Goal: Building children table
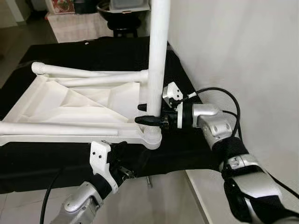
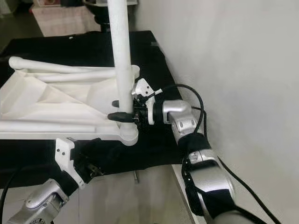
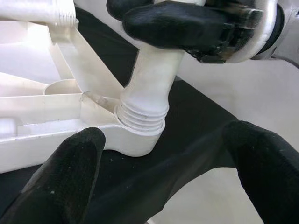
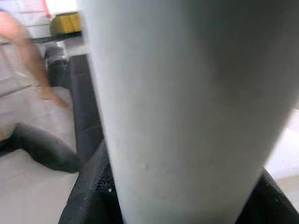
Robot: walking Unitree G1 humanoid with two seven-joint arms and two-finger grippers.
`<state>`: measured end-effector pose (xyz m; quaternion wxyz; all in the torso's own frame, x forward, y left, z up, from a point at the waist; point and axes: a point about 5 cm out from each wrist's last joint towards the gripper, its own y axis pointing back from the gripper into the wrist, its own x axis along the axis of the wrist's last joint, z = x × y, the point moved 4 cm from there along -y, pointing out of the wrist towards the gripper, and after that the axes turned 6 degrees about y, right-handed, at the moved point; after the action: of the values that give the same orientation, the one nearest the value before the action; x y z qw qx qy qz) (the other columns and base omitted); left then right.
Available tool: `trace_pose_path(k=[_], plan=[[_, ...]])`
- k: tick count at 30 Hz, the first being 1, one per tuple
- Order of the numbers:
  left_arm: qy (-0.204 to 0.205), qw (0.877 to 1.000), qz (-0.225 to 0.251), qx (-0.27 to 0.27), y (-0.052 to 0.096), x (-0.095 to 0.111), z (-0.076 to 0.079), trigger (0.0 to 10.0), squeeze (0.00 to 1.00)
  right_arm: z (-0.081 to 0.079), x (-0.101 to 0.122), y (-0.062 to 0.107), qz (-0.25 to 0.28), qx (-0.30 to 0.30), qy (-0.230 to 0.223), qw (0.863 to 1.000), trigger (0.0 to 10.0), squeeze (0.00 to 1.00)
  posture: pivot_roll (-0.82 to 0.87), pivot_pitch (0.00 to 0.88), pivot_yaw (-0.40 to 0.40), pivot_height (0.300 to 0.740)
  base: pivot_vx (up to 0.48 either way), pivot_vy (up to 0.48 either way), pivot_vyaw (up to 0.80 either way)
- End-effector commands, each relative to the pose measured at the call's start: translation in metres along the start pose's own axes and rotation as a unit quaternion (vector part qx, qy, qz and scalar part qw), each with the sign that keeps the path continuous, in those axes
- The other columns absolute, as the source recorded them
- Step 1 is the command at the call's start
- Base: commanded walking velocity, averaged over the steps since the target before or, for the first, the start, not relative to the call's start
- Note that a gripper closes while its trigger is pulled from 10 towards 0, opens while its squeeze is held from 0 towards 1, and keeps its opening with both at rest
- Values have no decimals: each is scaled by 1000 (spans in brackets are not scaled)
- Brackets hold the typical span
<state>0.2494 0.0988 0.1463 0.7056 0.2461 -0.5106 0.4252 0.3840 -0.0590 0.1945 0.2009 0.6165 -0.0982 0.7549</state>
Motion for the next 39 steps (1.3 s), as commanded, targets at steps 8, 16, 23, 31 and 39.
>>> trace_pose_path(k=[8,16,23,31,39], plan=[[-7,1000,-4,4,0,-1,-6,10000,0,-35,-51,1,-65,-283,-130,948,0,0,-28,101,-15,740,0,0,0],[-6,1000,10,7,-6,0,-3,10000,0,-24,-37,-16,-42,-201,-102,973,10000,373,-25,95,-47,740,0,0,0],[-3,1000,12,5,-8,0,-1,10000,0,-30,-8,-15,-16,-82,-39,996,10000,1000,-23,94,-55,740,0,0,0],[-2,1000,13,3,-10,-1,0,10000,0,-24,9,-11,-3,37,36,999,10000,0,-19,92,-57,740,0,0,0],[-2,1000,15,4,-11,-2,2,10000,0,-9,24,2,-10,121,62,991,10000,0,-3,91,-63,740,0,0,0]])
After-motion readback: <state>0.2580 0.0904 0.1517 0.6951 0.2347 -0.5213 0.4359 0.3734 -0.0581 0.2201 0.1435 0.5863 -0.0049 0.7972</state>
